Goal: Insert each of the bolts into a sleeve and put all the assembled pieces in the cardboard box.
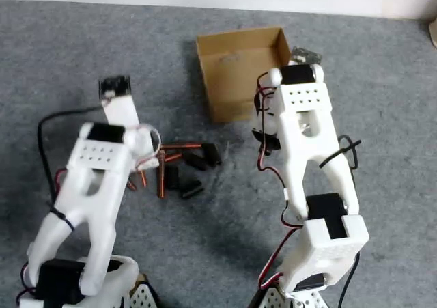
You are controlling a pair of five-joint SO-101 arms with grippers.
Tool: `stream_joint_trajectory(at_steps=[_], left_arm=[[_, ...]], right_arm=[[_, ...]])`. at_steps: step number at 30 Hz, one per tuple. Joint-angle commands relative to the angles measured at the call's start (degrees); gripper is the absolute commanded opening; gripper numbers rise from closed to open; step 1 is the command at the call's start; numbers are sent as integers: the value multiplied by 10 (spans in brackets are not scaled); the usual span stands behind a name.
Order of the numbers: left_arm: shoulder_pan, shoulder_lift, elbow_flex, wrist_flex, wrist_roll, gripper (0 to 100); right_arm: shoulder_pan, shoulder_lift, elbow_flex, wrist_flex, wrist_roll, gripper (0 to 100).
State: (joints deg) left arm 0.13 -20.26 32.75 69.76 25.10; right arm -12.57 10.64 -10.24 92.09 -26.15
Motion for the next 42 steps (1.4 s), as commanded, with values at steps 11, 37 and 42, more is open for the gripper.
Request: stream_joint_trajectory(at_steps=[11, 37, 42], left_arm=[[9, -19, -149, 135, -64, 5], [21, -738, 200, 132, -243, 5], [20, -851, 253, 105, -286, 5]], right_arm=[[7, -38, -4, -2, 6, 4], [5, -575, 444, -211, 7, 4], [5, -757, 589, -278, 7, 4]])
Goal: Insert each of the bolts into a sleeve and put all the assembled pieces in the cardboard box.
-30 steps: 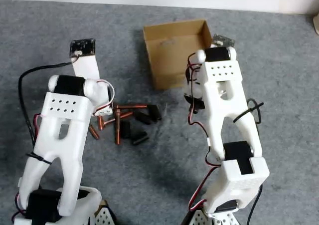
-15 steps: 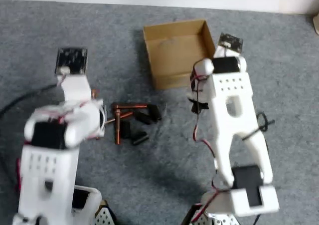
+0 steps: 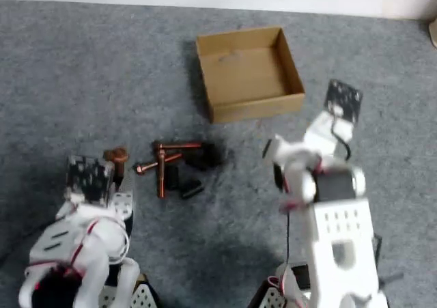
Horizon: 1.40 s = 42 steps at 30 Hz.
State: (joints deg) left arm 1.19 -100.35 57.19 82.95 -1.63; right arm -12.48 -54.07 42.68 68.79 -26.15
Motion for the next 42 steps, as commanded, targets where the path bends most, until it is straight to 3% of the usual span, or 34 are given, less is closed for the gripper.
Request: stream_joint_trajectory(at_steps=[1, 3, 5, 11, 18, 23, 26, 35, 42], left_arm=[[9, -53, 9, -33, -21, 5], [9, -44, 10, -50, -20, 5], [14, -36, 10, -92, -15, 5], [61, -36, 11, -301, 28, 5], [169, -31, 35, -514, 27, 5], [189, -32, 122, -631, 28, 5], [201, -32, 150, -662, 29, 5], [345, -31, 211, -660, 37, 5], [355, -31, 220, -659, 119, 5]], right_arm=[[4, -145, 89, -62, 8, 4], [3, -214, 146, -93, 18, 4], [-19, -285, 208, -134, 76, 4], [-144, -521, 442, -235, 187, 4], [-226, -481, 494, -327, 257, 4], [-236, -481, 490, -429, 257, 4], [-236, -481, 491, -465, 257, 4], [-262, -481, 495, -466, 255, 4], [-258, -481, 509, -465, 257, 4]])
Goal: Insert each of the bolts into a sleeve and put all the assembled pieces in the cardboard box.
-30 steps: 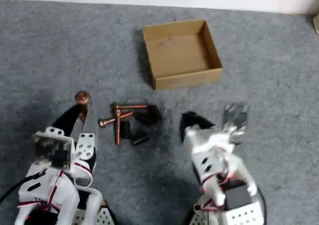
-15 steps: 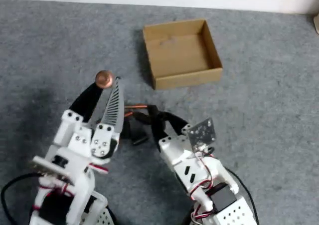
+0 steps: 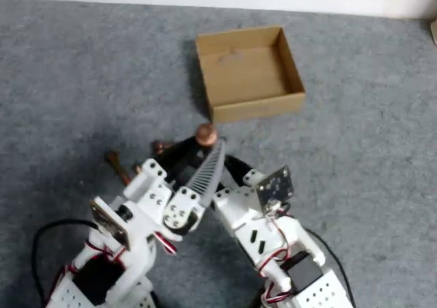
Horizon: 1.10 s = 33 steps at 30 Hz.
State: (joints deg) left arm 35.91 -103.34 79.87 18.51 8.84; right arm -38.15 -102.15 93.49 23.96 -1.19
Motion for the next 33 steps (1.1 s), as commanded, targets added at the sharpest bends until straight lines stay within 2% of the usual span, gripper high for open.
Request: stream_joint_trajectory(at_steps=[1, 5, 15, 20, 25, 33], left_arm=[[5, -1, -6, -14, 14, 5], [-19, -2, 27, 9, 17, 5], [-90, -7, 88, 8, 17, 5], [-82, -3, 95, 9, 18, 5], [-51, -7, 130, 9, 18, 5], [-46, -7, 73, 7, 18, 5]], right_arm=[[0, 0, 2, -17, 7, 4], [0, 0, -1, -17, 6, 4], [4, 0, -2, -16, 7, 4], [34, 0, -2, -16, 5, 4], [27, 0, -1, -16, 6, 4], [28, 0, 3, -16, 5, 4]])
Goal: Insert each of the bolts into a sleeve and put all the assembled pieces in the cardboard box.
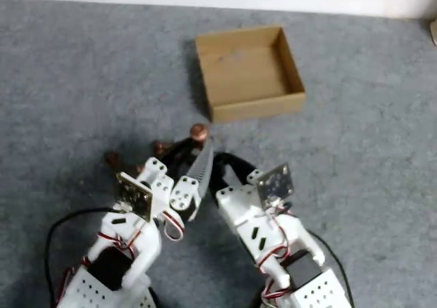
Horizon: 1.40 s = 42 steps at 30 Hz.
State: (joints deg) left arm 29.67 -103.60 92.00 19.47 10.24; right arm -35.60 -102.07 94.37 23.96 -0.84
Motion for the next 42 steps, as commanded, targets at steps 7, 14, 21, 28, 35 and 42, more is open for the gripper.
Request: stream_joint_trajectory(at_steps=[7, 14, 21, 28, 35, 42], left_arm=[[17, -3, -58, -2, 4, 5], [18, -3, -30, -1, 30, 5], [18, -3, -26, -2, 53, 5], [17, -3, -25, 27, 53, 5], [18, -3, -20, 79, 53, 5], [18, -3, 6, 83, 50, 5]], right_arm=[[1, -1, -6, -16, 2, 4], [0, -1, -6, -16, 1, 4], [-33, -1, -5, 9, 4, 4], [-31, -1, -6, 11, 4, 4], [-4, -1, -10, 11, 4, 4], [-2, -1, -10, 11, 4, 4]])
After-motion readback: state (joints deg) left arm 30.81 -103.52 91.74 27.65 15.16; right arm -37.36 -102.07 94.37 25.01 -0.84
